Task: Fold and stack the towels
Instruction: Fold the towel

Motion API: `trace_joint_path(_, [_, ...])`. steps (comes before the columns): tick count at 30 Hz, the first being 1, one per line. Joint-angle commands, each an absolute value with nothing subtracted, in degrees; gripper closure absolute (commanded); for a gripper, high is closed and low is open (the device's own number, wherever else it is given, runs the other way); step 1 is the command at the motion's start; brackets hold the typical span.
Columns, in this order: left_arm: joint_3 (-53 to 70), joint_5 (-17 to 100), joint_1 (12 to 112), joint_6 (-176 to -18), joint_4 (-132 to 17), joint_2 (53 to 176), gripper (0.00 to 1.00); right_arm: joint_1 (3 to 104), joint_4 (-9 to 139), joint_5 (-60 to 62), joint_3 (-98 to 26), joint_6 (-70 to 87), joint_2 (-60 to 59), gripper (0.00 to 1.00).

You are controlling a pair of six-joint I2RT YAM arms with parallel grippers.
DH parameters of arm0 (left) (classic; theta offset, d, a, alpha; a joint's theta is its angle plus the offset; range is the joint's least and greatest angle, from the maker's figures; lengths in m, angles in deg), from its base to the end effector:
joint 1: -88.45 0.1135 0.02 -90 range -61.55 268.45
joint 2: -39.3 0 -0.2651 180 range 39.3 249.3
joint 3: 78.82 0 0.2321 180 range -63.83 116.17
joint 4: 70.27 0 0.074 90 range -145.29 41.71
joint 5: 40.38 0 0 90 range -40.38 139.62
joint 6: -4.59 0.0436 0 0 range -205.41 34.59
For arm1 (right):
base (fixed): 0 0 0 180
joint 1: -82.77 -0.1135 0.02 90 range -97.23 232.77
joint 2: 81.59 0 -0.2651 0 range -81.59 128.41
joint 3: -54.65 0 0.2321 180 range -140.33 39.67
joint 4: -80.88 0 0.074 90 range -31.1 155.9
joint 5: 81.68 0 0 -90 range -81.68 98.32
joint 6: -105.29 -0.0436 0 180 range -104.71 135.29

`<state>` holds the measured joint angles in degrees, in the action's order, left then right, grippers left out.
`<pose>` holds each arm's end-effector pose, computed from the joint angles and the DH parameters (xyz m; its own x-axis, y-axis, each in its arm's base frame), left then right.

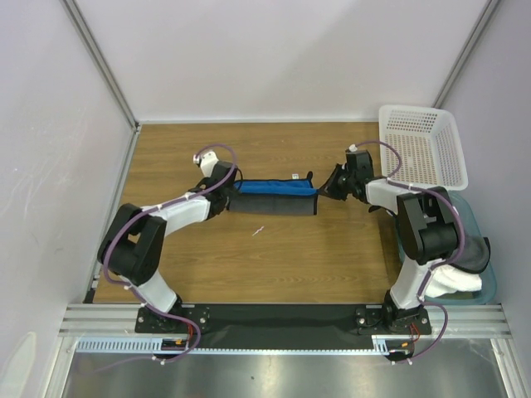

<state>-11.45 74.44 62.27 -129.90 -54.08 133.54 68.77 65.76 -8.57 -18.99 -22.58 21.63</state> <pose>0.3039 -0.1290 0.1954 -0.5248 -0.4507 -0.7221 -0.3401 0.8887 -0.3076 0.3508 0.1005 0.1756 -0.8039 0.4049 -0.4357 0.0781 0.7979 0.5977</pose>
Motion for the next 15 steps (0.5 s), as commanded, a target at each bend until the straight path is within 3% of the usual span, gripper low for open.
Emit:
trace_joint_path(1, [-8.8,75.2,63.1,-129.4,-56.3,134.7,1.0,69.9,69.3,-10.7,-21.9,-21.5,23.5,1.0])
trace_joint_path(8, [-9.0,75.6,63.1,-130.7,-55.7,135.1,1.0,70.0,69.4,-13.1,-25.1,-20.4,25.1,1.0])
trace_joint_path(15, [-12.1,77.0,63.2,-130.6,-54.3,127.9,1.0,69.9,68.9,-14.3,-24.1,-20.7,20.6,1.0])
